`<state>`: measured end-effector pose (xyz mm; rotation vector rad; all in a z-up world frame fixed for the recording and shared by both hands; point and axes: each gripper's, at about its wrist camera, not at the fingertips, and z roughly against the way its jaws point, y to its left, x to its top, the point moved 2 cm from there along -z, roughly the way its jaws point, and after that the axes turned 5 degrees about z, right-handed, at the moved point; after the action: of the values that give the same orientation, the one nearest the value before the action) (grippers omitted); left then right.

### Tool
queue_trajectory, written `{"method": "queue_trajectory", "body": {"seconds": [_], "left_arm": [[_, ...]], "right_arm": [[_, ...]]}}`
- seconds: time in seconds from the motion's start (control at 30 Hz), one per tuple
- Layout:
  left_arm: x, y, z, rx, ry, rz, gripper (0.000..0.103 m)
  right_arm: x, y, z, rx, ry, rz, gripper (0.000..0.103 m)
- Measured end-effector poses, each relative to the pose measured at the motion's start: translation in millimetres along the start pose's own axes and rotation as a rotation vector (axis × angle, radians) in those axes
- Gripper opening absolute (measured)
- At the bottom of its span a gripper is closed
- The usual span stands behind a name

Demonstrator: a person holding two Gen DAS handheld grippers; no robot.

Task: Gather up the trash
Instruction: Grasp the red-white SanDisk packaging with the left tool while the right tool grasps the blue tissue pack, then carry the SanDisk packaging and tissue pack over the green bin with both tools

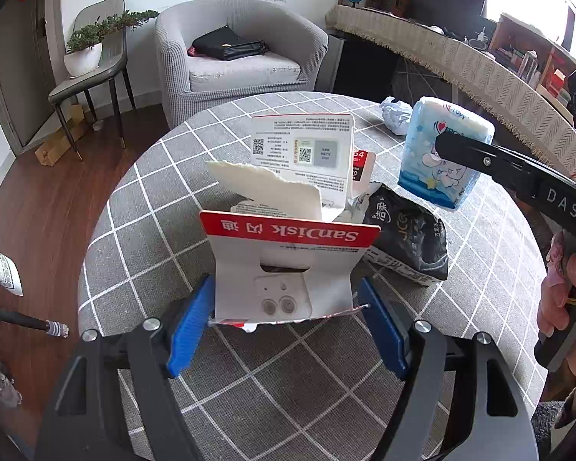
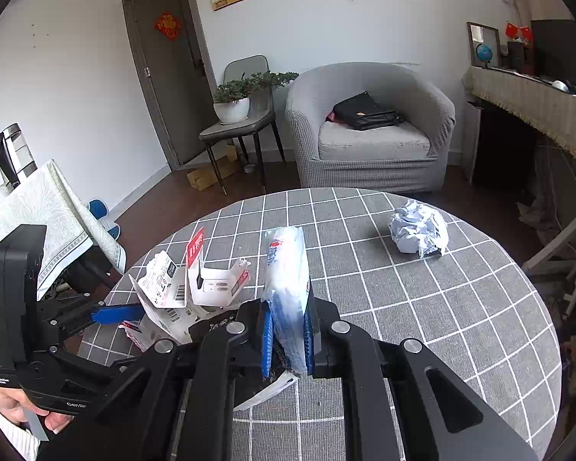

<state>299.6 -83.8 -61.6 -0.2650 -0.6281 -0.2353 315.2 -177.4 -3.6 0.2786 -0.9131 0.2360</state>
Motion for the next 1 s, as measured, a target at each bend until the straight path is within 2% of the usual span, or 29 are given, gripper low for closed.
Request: {"method": "queue_trajectory", "body": {"seconds": [0.37,0.67,1.0], "left_arm": [[-20.3,-2.1,18.7,0.003,0.006,0.008,0.078],[-43.9,-1.7,34.9,0.024,0.005,0.034,0.078],[-65.2,1.2,68.6,0.025,-0.068,0.060,0.078]], "right_arm": [[-4.3,9.5,10.5,0.013,-0.004,-0.001,0.012],[-22.2,26.9,28.0,0.030,-0.009,0.003,0.012],[-37.9,44.9,49.3,0.048,-0.028,0.005,0.011]]}}
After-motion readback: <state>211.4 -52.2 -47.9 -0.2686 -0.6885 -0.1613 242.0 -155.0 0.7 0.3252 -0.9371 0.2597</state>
